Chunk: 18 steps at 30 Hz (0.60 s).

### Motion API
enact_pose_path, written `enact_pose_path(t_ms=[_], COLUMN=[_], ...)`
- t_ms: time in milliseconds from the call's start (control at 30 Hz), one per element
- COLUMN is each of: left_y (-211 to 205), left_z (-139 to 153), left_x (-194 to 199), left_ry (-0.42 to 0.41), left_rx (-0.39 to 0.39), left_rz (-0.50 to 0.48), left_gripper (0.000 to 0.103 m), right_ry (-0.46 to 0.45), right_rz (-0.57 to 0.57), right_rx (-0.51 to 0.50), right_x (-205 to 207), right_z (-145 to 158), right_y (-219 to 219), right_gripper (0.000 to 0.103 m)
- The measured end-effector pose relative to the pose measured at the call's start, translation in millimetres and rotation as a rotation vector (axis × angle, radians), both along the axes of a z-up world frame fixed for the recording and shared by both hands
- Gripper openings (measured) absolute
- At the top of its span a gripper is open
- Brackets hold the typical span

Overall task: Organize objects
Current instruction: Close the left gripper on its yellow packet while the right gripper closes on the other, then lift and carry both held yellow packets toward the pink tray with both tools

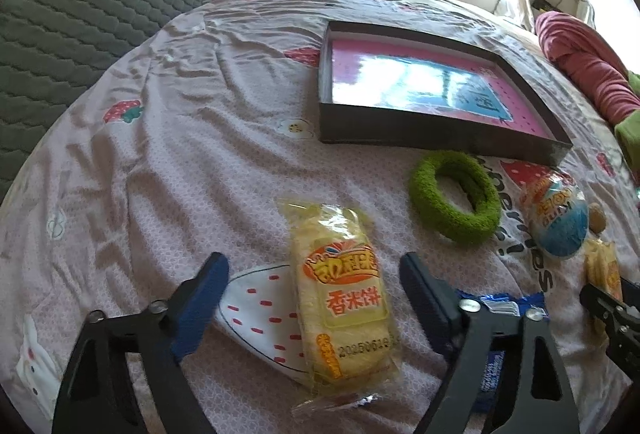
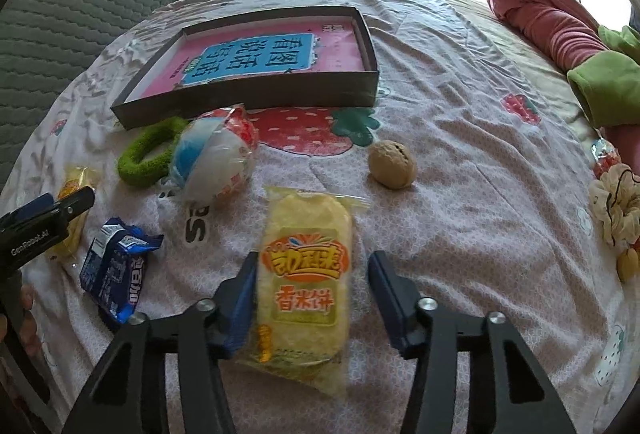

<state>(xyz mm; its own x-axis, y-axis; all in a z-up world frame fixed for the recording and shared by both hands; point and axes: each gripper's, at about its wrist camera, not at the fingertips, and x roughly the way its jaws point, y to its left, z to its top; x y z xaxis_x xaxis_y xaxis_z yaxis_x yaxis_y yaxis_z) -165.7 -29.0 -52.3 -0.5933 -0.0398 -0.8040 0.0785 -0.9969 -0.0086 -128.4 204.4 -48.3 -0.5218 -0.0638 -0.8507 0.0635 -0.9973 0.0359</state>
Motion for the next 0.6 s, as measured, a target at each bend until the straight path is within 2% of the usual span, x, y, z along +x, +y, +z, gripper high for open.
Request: enact_pose_path(t_ms=[200, 333, 500, 600], left_y=[3, 5, 8, 9], left_z=[-1, 1, 3, 6], left_x=[1, 1, 6, 8], left_ry=[-0.020, -0.022, -0.020, -0.020], left_rx=[0.017, 0.036, 0.052, 0.058], left_rz=[-0.022, -0.035, -0.050, -0.054], left_gripper=[0.058, 0.052, 0.042, 0.040], right_ry=[-0.003, -0.001, -0.001, 0.005], right_rz=[0.012, 0.018, 0.023, 0.024], right_rx=[0.011, 0.011, 0.010, 0.003], right_x=[2, 3, 6, 9], right_z=[2, 5, 8, 12], right_y=[-3, -2, -3, -3], right_gripper=[0.044, 0.040, 0.040, 0.040])
